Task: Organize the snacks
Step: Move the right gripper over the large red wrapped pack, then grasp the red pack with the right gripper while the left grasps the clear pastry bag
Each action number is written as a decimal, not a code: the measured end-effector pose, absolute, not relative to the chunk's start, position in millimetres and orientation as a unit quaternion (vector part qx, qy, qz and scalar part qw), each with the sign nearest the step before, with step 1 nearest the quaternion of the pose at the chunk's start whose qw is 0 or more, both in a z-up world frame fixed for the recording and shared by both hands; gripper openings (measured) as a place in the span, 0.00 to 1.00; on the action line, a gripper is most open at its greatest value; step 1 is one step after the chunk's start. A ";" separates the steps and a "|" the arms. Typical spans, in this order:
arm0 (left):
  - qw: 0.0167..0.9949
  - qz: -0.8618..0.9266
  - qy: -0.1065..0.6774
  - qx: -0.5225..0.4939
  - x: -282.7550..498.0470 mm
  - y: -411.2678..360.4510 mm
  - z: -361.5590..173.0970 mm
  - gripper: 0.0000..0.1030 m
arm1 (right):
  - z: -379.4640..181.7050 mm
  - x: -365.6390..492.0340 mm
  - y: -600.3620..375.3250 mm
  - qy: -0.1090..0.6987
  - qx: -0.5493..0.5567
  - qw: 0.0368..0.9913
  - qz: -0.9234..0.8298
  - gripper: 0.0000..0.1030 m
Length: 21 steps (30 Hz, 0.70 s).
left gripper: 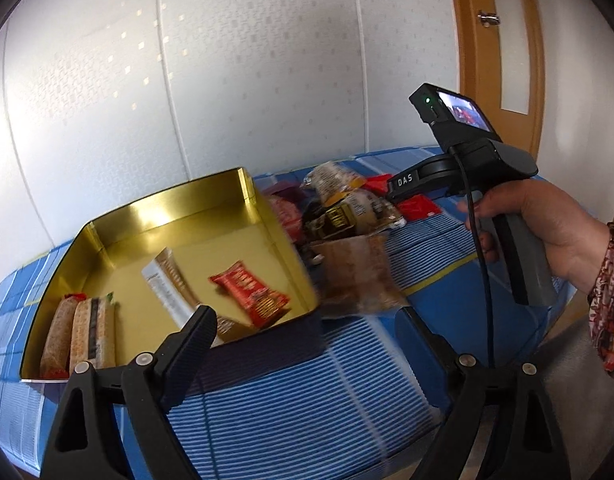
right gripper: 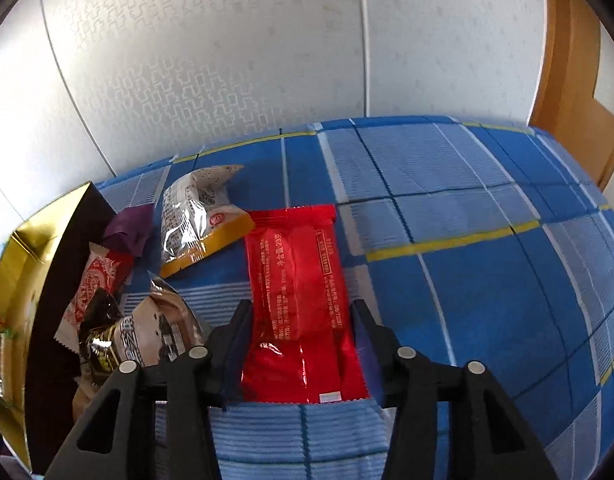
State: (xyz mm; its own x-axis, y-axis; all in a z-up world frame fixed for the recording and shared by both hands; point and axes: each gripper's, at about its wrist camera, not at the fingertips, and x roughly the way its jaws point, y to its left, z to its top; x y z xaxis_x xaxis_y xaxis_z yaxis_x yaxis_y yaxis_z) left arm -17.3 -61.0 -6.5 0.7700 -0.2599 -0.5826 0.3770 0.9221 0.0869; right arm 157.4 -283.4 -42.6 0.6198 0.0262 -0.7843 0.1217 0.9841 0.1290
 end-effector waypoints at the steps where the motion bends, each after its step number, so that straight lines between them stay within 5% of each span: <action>1: 0.935 -0.173 0.294 0.101 -17.4 -65.3 -6.6 0.88 | -42.9 154.9 -288.3 0.437 0.088 0.895 -0.029 0.46; 16: 0.914 -0.196 0.325 0.141 18.4 -133.8 -9.8 0.88 | -39.0 125.6 -326.5 0.445 0.132 0.884 -0.044 0.46; 21: 0.903 -0.196 0.349 0.152 43.9 -146.7 -16.6 0.79 | -38.7 123.5 -327.1 0.447 0.137 0.883 -0.041 0.46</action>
State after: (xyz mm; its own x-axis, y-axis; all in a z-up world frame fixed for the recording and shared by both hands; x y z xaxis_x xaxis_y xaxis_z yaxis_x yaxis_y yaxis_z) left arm 43.9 -146.7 -16.6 0.6785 -0.2488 -0.6912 0.4611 0.8767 0.1372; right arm 123.5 -327.1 -38.7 0.5978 0.0507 -0.8000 0.1941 0.9591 0.2058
